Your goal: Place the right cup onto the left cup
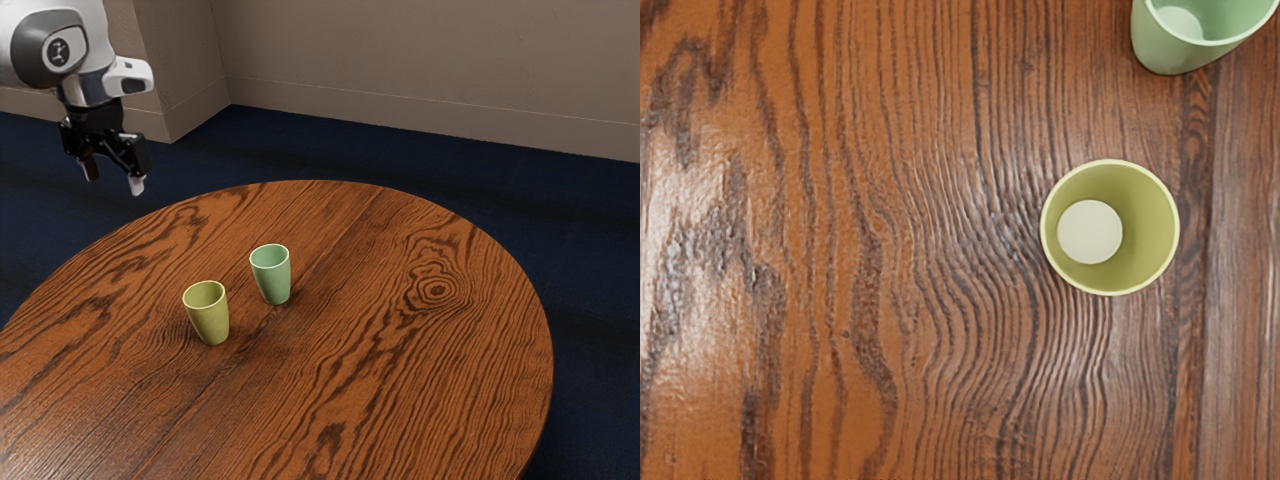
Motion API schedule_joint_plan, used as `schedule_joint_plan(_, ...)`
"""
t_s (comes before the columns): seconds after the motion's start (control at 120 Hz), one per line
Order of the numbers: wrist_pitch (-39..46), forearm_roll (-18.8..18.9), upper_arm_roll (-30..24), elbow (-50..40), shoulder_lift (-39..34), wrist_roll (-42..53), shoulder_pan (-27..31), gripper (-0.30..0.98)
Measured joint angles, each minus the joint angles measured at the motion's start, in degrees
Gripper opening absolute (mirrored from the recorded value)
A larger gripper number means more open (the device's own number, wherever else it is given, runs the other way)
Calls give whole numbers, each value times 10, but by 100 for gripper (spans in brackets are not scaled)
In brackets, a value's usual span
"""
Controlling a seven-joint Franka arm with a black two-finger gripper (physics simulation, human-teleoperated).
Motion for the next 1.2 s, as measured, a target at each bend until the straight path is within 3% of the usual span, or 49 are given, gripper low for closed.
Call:
schedule_joint_plan(0.25, 3, -3, -4, 0, 14, -6, -2, 69)
schedule_joint_plan(0.45, 10, -6, -23, 1, 67, -8, -10, 69)
schedule_joint_plan(0.792, 68, -67, -28, -2, 154, -11, -9, 69)
schedule_joint_plan(1.2, 144, -99, -56, 0, 208, -13, -13, 69)
